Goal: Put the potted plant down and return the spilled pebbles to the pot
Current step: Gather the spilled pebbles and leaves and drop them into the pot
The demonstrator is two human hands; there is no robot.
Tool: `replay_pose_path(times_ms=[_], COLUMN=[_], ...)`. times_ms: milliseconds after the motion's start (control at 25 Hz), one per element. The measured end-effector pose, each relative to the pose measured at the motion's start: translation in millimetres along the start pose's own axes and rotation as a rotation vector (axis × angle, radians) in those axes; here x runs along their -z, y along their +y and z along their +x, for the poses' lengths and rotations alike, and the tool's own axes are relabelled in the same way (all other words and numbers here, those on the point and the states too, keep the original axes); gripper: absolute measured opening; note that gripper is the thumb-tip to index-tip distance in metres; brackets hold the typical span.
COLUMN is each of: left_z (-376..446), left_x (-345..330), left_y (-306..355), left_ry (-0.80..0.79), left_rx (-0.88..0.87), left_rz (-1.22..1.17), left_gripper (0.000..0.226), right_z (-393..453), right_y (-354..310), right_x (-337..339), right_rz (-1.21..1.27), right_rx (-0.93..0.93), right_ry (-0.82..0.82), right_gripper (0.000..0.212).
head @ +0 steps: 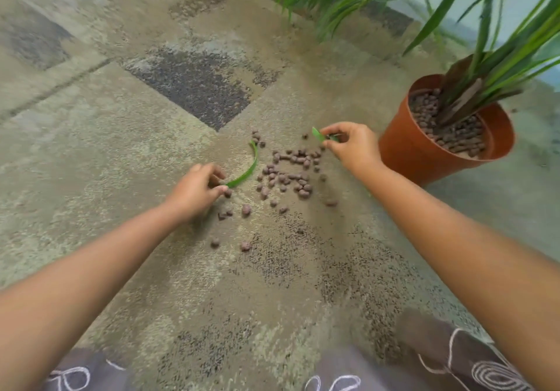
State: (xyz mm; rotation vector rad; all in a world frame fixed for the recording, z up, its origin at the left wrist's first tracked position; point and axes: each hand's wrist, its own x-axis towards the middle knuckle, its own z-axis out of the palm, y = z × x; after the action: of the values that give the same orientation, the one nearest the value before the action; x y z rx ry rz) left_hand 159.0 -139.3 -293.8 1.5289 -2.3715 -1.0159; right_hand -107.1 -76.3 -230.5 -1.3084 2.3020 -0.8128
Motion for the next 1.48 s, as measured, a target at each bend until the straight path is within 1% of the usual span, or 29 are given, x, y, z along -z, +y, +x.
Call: replay_pose_path(times_ms=[80,160,200,280,320,400,440,520,600,680,720,800,840,880,920,1000,1040,1120,1160,1240,1320,1360,1400,1480], left_z=[0,2,4,6,4,0,-2,-4,-4,-5,-6,-8,-9,-10,-13,-20,-23,-29,-30,-30,-29,-29,-29,-29], left_x=[-3,-3,-2,0,1,0,0,0,0,-1,-1,1,4,8,12,16,15,10,7,4,3,2,1,-6], left_y=[2,2,1,2,3,7,6,5,3,2,3,5,5,6,8,15,19,22,22,21,21,22,23,24], left_ry=[0.016,-0.001,-0.008,-0.027,-0.052,-0.13,-0.16,-0.174,-0.153,-0.149,-0.18,-0.298,-0.37,-0.451,-0.54,-0.68,-0.701,-0.644,-0.607,-0.572,-0.523,-0.484,-0.439,-0.362], left_rx=[0.015,0.025,0.028,0.032,0.029,0.022,0.019,0.005,0.001,0.004,0.002,-0.008,-0.009,0.01,0.065,0.169,0.159,0.078,0.043,-0.013,-0.039,-0.05,-0.062,-0.105], left_rz=[0.0,0.001,-0.001,0.007,0.028,0.088,0.132,0.197,0.2,0.221,0.244,0.302,0.335,0.355,0.36,0.391,0.462,0.636,0.67,0.598,0.44,0.38,0.344,0.341], left_gripper=[0.027,0.03,0.031,0.03,0.03,0.033,0.036,0.037,0.03,0.022,0.022,0.027,0.03,0.033,0.036,0.04,0.047,0.064,0.066,0.061,0.052,0.048,0.045,0.041], right_z=[-1,3,6,14,18,20,19,18,13,2,-6,-22,-28,-33,-37,-44,-45,-45,-45,-48,-56,-62,-69,-80], right_y=[-4,-13,-12,4,18,41,44,37,16,-5,-12,-14,-7,3,16,36,42,45,43,32,17,11,5,-2], right_x=[31,69,91,127,140,150,149,137,116,84,64,22,6,-7,-16,-24,-26,-27,-27,-24,-27,-32,-37,-47], right_rz=[-0.033,-0.175,-0.231,-0.311,-0.376,-0.519,-0.549,-0.519,-0.488,-0.437,-0.409,-0.419,-0.446,-0.464,-0.465,-0.428,-0.397,-0.351,-0.328,-0.256,-0.178,-0.187,-0.231,-0.387], right_rx=[0.083,0.212,0.225,0.133,0.085,0.05,0.057,0.1,0.181,0.258,0.283,0.26,0.2,0.103,-0.019,-0.21,-0.245,-0.22,-0.196,-0.183,-0.186,-0.17,-0.14,-0.024], right_ry=[0.107,0.242,0.315,0.425,0.449,0.391,0.352,0.34,0.346,0.263,0.172,-0.092,-0.218,-0.319,-0.399,-0.484,-0.485,-0.457,-0.469,-0.584,-0.769,-0.838,-0.867,-0.822], right_gripper=[0.024,0.024,0.024,0.026,0.027,0.027,0.027,0.027,0.027,0.027,0.028,0.032,0.034,0.035,0.037,0.037,0.034,0.022,0.014,0.006,0.004,0.003,0.006,0.012])
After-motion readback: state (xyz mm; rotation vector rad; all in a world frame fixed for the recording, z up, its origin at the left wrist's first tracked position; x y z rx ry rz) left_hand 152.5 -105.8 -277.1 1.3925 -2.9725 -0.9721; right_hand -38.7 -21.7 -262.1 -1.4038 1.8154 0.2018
